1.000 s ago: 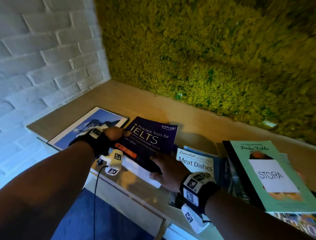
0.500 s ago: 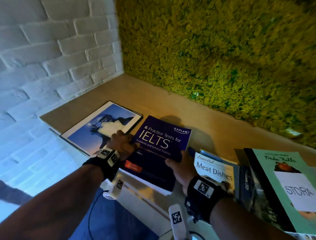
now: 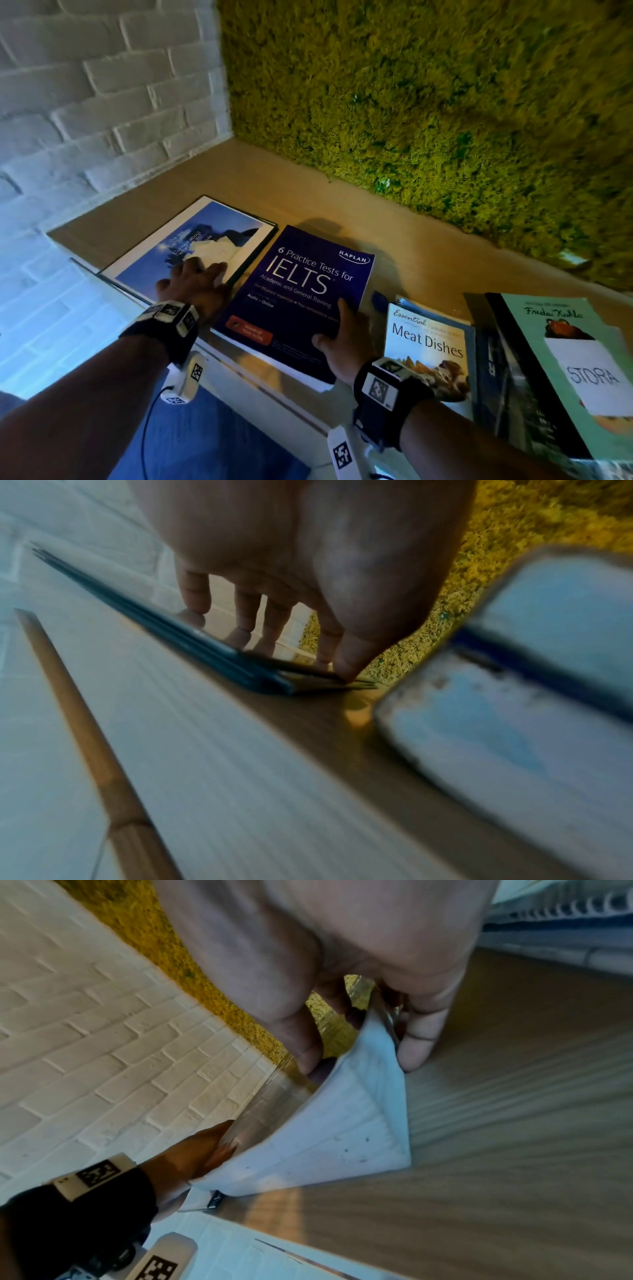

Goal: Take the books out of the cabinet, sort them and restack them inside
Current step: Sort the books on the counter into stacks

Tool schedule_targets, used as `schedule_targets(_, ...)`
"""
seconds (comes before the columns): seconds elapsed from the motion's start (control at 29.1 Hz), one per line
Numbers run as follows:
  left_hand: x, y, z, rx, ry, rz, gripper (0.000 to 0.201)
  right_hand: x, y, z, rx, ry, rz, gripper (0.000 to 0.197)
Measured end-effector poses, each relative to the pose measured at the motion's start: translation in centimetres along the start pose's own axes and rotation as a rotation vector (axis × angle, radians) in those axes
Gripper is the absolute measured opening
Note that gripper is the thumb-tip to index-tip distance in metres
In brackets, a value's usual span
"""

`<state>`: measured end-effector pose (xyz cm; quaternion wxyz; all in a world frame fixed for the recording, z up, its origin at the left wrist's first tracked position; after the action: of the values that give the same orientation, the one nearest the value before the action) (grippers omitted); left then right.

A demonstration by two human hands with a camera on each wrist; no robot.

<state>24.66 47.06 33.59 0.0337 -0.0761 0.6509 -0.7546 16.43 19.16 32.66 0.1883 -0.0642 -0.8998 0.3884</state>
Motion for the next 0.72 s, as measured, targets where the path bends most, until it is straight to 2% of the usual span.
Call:
schedule_targets(0.34,-0.6,-0.5,0.8,-0.015,-0.032,-0.12,0.046,0.1,0.2,-0.5,-0.056,0.03,0.019,0.091)
schedule_targets(0.45,-0.2,-1.1,1.9,0.046,-0.028,-0.14,0.046,0.7,-0.4,-0.5,-0.094,0.003,0.017,0.081)
schedule_targets(0.51,0.8,-1.9,3.4,0.123,-0.006,-0.077,0.054,1.4,-1.3,-0.5,-0.137,-0.023,0.021,0.072)
schedule_targets(0.58,2.8,-3.0,6.1,0.158,0.11,0.046,0.056,2.4,-2.7,-0.4,-0.145,-0.077,0.024,0.06)
schedule_targets(0.65,5.6,-3.8,10.2,0.259,0.297,0.198,0.054,3.4,-5.0,0.7,-0.116,-0.143,0.071,0.049)
schedule_targets(0.69,7.2,-3.9,12.7,0.369,0.403,0.239,0.054,3.6,-6.3,1.9,-0.112,-0.154,0.11,0.046)
schedule_targets(0.72,9.2,-3.8,15.5,0.484,0.469,0.186,0.053,3.9,-7.9,3.2,-0.117,-0.122,0.143,0.044)
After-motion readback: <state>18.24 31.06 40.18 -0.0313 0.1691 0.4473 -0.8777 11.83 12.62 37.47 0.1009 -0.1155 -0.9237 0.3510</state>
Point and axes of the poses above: each hand's wrist, its own x-axis away from the middle knuckle, its own y-axis out of the palm, z = x × y, the point moved 1 cm from there along -x, towards the middle knuckle, and after that the axes turned 8 degrees about z, right-handed, at the moved point
